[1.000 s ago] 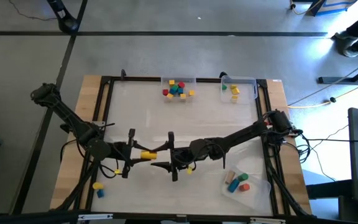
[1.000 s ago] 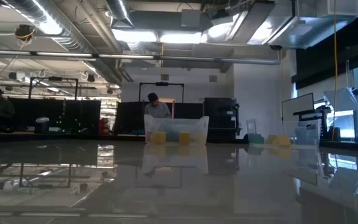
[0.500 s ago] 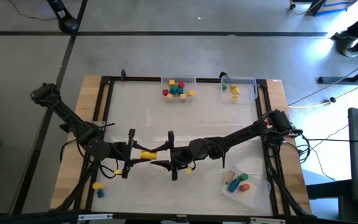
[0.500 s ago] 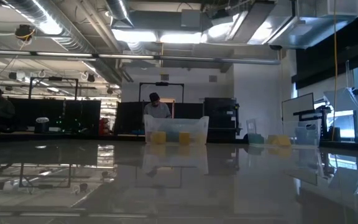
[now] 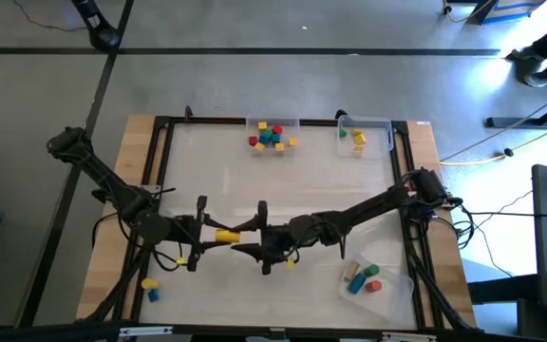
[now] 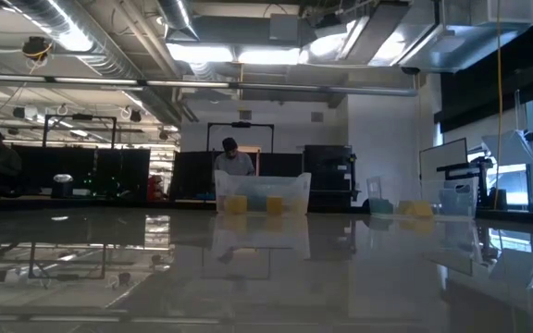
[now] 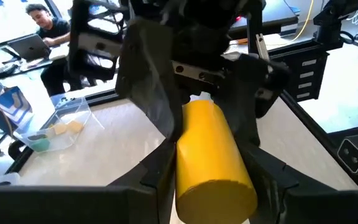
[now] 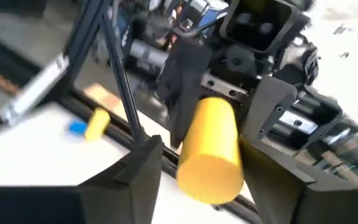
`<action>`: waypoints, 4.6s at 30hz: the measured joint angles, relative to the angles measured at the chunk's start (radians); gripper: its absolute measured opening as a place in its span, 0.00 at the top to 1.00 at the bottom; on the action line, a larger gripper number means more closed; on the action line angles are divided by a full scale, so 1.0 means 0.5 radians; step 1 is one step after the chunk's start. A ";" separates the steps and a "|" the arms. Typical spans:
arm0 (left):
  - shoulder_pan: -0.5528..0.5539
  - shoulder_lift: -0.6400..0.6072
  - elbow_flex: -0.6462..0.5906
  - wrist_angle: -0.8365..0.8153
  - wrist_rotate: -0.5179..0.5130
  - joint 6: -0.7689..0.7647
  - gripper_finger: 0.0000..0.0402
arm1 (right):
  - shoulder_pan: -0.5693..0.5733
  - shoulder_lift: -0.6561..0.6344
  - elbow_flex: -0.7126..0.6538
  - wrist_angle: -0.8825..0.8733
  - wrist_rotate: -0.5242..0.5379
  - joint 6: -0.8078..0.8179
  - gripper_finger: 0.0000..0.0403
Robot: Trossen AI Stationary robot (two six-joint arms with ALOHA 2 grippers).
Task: Sort blocks by size
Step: Put the cylinder yellow block into the bottom right transparent bin
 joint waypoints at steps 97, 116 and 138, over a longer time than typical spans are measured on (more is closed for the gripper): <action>0.073 -0.636 0.002 -0.803 0.233 -0.802 0.55 | 0.071 0.000 0.073 -0.013 0.309 -1.126 0.66; 0.073 -0.611 0.001 -1.360 0.156 -1.138 0.55 | 0.462 -0.380 0.073 -1.698 0.931 0.726 0.66; 0.075 -0.550 0.001 -1.335 0.151 -1.063 0.55 | 1.111 -0.826 0.043 -3.424 -0.048 4.276 0.66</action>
